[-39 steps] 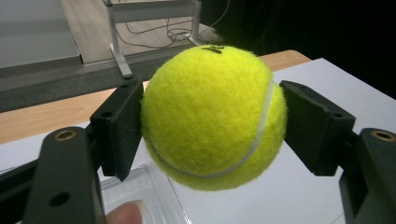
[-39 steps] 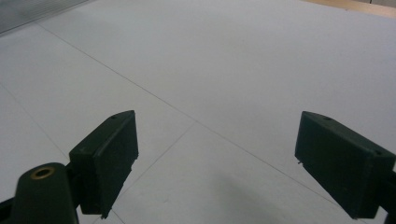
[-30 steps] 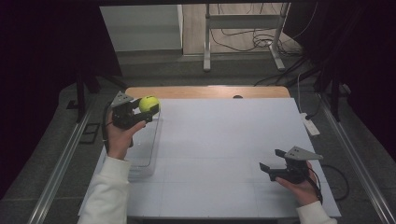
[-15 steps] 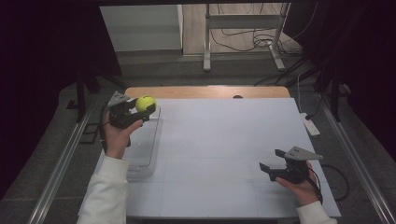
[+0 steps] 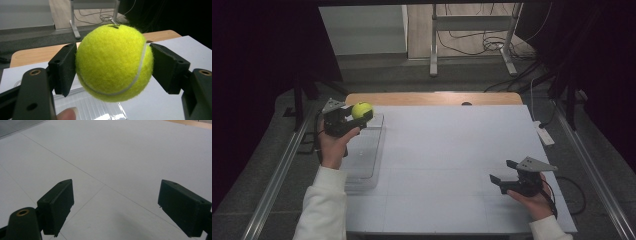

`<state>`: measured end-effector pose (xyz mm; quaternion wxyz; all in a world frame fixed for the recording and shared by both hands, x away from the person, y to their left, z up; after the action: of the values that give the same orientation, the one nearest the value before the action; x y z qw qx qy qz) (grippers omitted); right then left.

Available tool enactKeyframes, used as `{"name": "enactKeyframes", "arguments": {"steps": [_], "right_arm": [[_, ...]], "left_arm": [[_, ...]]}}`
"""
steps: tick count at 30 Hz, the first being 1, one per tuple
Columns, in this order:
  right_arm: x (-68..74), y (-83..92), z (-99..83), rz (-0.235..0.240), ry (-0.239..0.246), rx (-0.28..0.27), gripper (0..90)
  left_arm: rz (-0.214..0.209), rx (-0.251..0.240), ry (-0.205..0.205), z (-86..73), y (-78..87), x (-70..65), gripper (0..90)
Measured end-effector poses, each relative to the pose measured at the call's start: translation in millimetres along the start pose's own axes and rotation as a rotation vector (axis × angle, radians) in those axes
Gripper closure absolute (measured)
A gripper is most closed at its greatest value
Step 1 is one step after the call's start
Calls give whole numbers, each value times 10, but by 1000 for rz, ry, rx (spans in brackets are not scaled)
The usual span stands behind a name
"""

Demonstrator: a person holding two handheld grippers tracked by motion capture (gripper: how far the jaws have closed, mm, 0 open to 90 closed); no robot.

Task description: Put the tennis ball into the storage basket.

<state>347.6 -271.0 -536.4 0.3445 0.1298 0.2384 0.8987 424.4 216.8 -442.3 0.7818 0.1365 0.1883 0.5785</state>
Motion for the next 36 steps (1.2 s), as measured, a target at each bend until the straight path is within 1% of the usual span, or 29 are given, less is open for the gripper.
{"name": "enactKeyframes", "arguments": {"steps": [6,10,17,25,36], "right_arm": [[0,0,0,0,-1,0,140],[0,-2,-1,0,0,1,140],[-3,-4,-3,-3,1,4,140],[-3,-5,-4,-2,1,4,140],[-3,-8,-6,-2,2,6,140]], "left_arm": [[15,4,14,-19,-9,76,270],[41,6,24,-44,-27,153,270],[56,7,28,-61,-43,198,270],[82,18,48,-105,-66,315,270],[101,29,48,-138,-95,369,270]]}}
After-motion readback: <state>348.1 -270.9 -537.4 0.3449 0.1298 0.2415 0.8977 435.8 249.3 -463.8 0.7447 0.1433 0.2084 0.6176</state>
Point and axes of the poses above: each handheld gripper's, and its own axes: y roughly backward along the jaws, z roughly out of its top, x roughly to its left, the point moved 7 cm from there along -y, roughly forward along the jaws, and after that the axes turned 6 degrees about z, right-handed, at the moved point
